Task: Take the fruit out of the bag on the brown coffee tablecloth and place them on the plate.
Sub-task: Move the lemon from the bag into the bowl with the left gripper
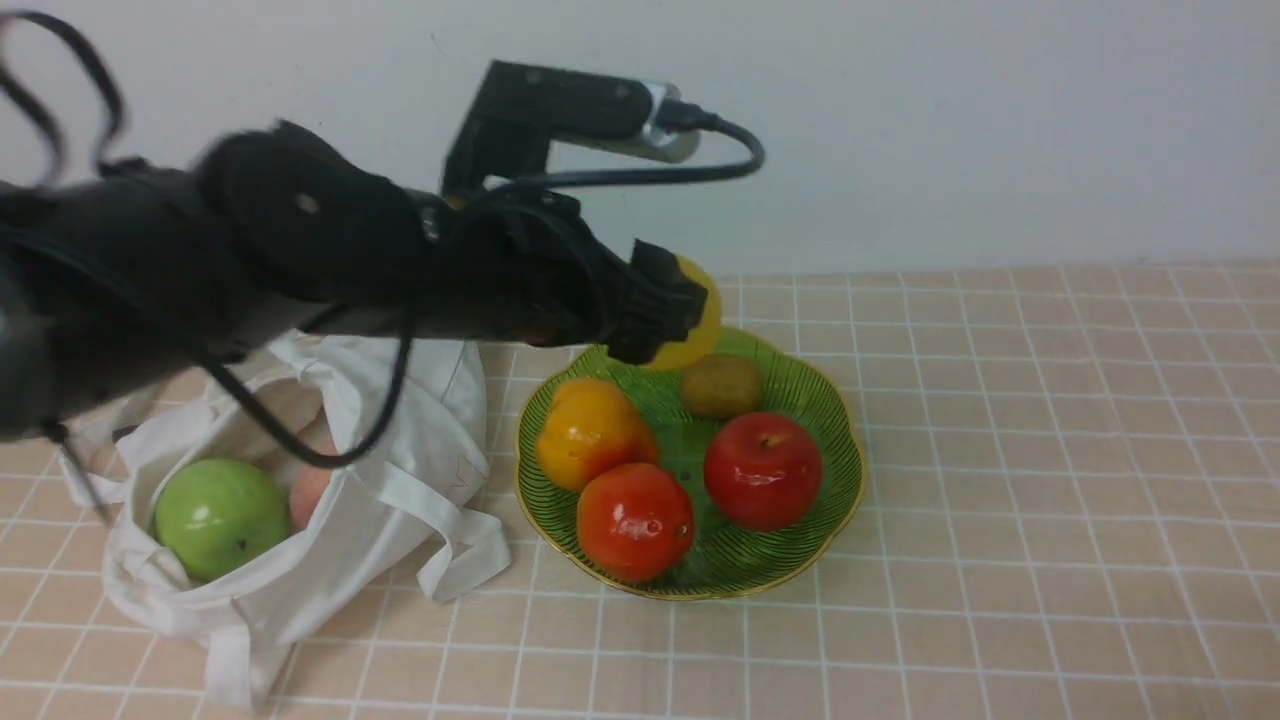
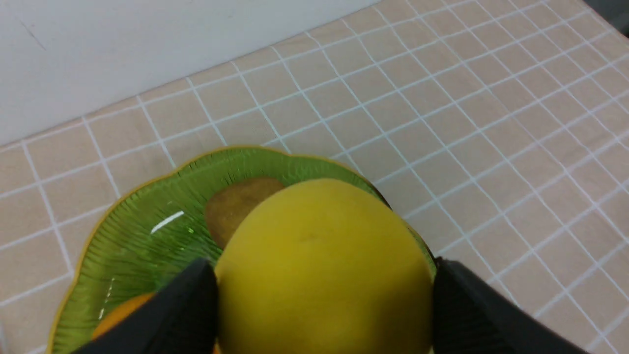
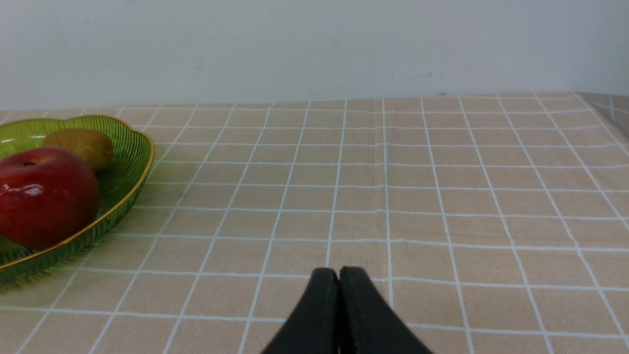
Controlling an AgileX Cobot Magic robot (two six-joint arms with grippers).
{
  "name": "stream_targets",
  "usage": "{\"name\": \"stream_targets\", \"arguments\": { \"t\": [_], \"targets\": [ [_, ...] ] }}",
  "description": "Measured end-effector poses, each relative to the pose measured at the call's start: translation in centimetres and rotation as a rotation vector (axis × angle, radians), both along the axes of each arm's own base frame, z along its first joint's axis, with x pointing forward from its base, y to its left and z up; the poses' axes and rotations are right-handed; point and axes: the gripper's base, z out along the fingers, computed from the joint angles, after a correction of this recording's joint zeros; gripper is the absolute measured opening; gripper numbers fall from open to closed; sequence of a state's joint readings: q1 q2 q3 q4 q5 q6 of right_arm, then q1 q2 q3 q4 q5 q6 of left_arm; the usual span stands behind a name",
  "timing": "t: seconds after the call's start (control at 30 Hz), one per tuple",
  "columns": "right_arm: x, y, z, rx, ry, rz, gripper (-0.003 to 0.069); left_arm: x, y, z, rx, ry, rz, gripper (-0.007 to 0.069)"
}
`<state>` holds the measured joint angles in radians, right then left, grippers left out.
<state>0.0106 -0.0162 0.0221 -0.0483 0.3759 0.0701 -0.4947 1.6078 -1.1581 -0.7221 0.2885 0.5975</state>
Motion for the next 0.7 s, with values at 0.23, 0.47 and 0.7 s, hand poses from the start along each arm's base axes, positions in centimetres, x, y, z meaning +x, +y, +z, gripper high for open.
{"name": "stream_targets", "arguments": {
  "t": [0.23, 0.47, 0.7],
  "targets": [
    [0.0, 0.0, 0.0, 0.000, 0.000, 0.000, -0.0014, 3.8, -2.1, -6.0, 0.015, 0.082, 0.066, 0.0497],
    [0.0, 0.0, 0.0, 0.000, 0.000, 0.000, -0.0014, 4.8, -3.2, -7.1, 0.047, 0.122, -0.004, 0.0647],
    [0.0, 0.0, 0.0, 0.000, 0.000, 0.000, -0.0014, 4.9, -1.2, -5.7, 0.064, 0.139, -0.028, 0.0653]
  ]
}}
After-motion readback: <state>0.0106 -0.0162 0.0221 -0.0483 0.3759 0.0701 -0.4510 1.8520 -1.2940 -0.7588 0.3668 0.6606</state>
